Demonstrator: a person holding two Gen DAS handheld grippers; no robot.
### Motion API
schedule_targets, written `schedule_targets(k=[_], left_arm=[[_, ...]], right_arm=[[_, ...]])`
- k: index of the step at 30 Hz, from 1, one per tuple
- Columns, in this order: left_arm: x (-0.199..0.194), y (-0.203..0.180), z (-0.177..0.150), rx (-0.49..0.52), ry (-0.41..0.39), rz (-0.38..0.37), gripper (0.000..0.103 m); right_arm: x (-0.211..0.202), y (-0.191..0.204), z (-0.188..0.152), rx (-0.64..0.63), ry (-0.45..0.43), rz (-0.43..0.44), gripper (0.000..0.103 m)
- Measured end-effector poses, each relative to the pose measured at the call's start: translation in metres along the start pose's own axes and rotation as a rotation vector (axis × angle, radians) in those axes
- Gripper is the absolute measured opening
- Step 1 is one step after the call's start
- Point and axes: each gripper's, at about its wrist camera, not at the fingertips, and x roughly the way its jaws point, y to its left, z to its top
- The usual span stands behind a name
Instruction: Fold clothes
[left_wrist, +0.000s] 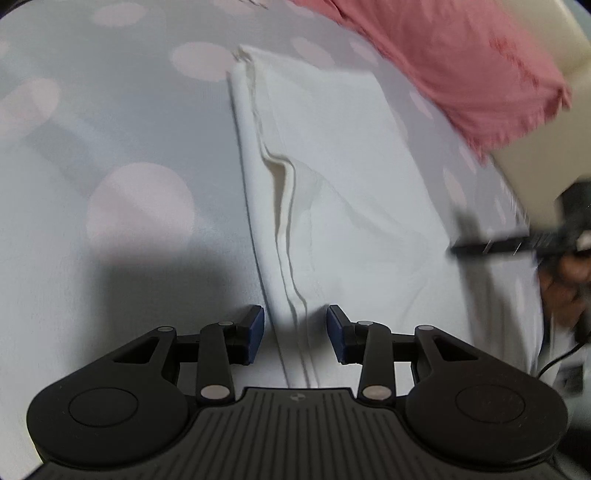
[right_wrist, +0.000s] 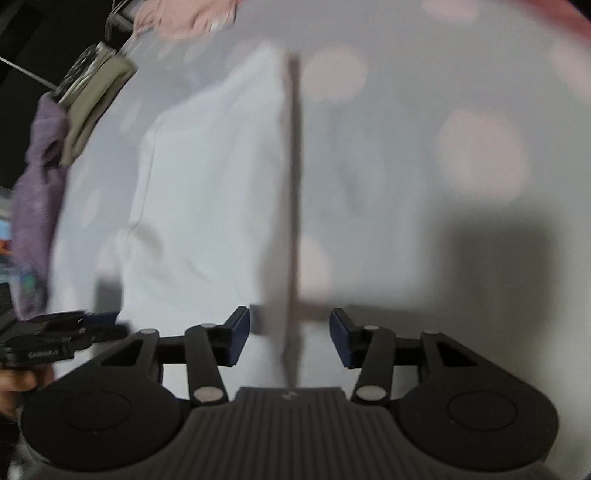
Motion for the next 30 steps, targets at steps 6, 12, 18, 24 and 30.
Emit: schedule_targets(k=[6, 12, 18, 24, 30], left_arm=[[-0.017, -0.010, -0.013, 0.042, 0.109, 0.072, 0.033], [-0.125, -0.053, -0.025, 0.122, -0.084, 0.148, 0.032], [-0.184, -0.102, -0.029, 0.056, -0.177, 0.125, 0.050], [-0.198, -0.137, -0.017, 0.036, -0.282, 0.105, 0.050], [-0.173, -0.139, -0.019, 0.067, -0.320, 0.144, 0.050]], right_arm=[[-0.063, 0.022, 0.003, -0.099, -0.218, -0.041, 0.054], [-0.117, 0.018, -0.061, -0.032, -0.480, 0.042, 0.056], [-0.154, 0.039, -0.108, -0.064, -0.447, -0.085, 0.056], [-0.209, 0.053, -0.122, -0.120, -0.554, -0.109, 0.060], [-0.185, 0.056, -0.125, -0.194, -0.527, -0.142, 0.060]])
